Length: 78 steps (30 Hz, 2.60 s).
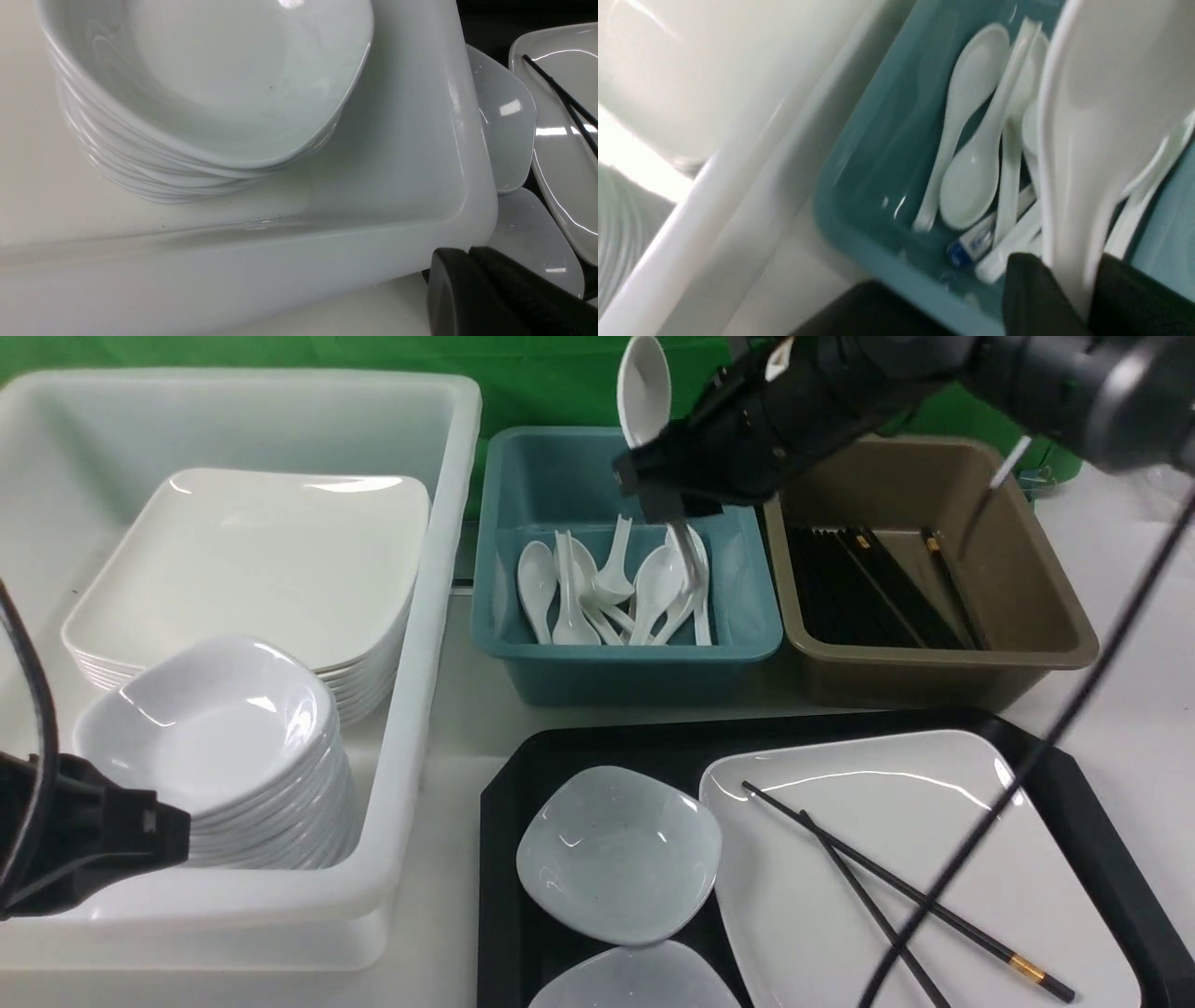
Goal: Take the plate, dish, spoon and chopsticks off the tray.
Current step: Use the right arm to put the soup spoon into the small storage box in the middle, then use the right arm to grab a pair of chopsticks from the plate
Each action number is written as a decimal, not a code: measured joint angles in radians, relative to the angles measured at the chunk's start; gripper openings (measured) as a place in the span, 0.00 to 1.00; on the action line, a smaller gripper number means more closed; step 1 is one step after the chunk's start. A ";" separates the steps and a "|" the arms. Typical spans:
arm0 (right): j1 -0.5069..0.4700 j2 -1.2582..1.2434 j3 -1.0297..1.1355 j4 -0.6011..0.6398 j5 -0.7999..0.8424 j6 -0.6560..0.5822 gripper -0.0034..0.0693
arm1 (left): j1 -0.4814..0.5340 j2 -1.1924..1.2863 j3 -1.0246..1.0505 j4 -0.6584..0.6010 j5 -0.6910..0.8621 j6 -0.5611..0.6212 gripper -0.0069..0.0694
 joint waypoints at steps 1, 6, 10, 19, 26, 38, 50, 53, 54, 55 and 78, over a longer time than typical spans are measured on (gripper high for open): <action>-0.005 0.035 -0.047 -0.001 -0.001 0.012 0.27 | 0.000 0.000 0.000 0.000 0.000 0.000 0.09; -0.017 0.178 -0.235 -0.005 -0.015 0.049 0.49 | 0.000 0.000 0.000 0.000 0.000 0.000 0.09; -0.018 0.195 -0.264 -0.011 0.048 0.050 0.79 | 0.000 0.000 0.000 0.000 0.000 0.000 0.09; -0.021 0.016 -0.198 -0.203 0.444 -0.009 0.23 | 0.000 0.000 0.000 -0.001 -0.010 0.003 0.09; -0.019 -0.250 0.231 -0.217 0.441 -0.034 0.08 | 0.000 0.000 0.000 -0.007 -0.010 0.020 0.09; -0.019 -0.483 1.014 -0.211 0.085 -0.059 0.93 | 0.000 0.000 0.000 -0.008 0.000 0.022 0.10; -0.019 -0.354 1.052 -0.218 0.002 -0.053 0.90 | 0.000 0.000 0.000 -0.023 0.005 0.022 0.10; -0.019 -0.351 1.052 -0.222 0.002 -0.052 0.75 | 0.000 0.000 0.000 -0.023 0.007 0.022 0.10; -0.019 -0.350 1.052 -0.224 0.002 -0.052 0.68 | 0.000 0.000 0.000 -0.023 0.007 0.022 0.10; -0.019 -0.350 1.052 -0.224 0.002 -0.052 0.62 | 0.000 0.000 0.000 -0.023 0.007 0.022 0.10; -0.019 -0.337 1.017 -0.218 0.005 -0.010 0.60 | 0.000 0.000 0.000 -0.024 0.008 0.022 0.10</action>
